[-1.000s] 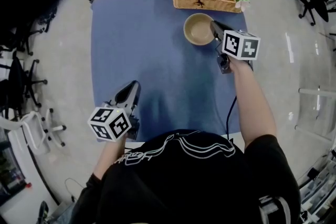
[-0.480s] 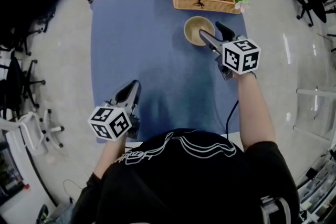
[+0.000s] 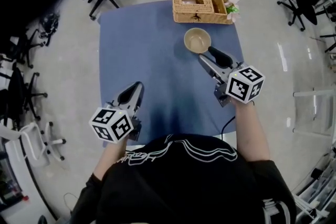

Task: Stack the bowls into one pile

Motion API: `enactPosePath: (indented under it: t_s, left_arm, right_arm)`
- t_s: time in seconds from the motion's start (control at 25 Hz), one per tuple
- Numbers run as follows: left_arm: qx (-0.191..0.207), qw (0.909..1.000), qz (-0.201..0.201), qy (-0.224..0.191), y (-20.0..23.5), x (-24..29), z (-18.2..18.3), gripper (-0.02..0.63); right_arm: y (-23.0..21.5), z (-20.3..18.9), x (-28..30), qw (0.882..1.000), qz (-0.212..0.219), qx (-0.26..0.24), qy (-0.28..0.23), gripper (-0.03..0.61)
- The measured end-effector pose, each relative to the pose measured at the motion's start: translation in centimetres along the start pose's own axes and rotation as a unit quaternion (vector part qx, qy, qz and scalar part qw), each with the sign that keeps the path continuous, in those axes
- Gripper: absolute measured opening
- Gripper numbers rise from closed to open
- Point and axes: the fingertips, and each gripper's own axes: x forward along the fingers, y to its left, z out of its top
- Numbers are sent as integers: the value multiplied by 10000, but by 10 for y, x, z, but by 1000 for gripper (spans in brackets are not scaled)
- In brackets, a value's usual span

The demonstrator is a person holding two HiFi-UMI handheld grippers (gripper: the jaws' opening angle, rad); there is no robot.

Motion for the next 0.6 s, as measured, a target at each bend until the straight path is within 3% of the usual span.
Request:
enactPosePath:
  t_s: [0.16, 0.6]
  left_arm:
    - [89, 9997, -178, -133, -13, -22, 19, 34]
    - [628, 9933, -873, -420, -67, -78, 55, 34]
  right_arm:
    - [33, 10, -26, 9996, 32, 192, -192, 145]
    - [145, 12, -58, 9945, 929, -31, -493, 32]
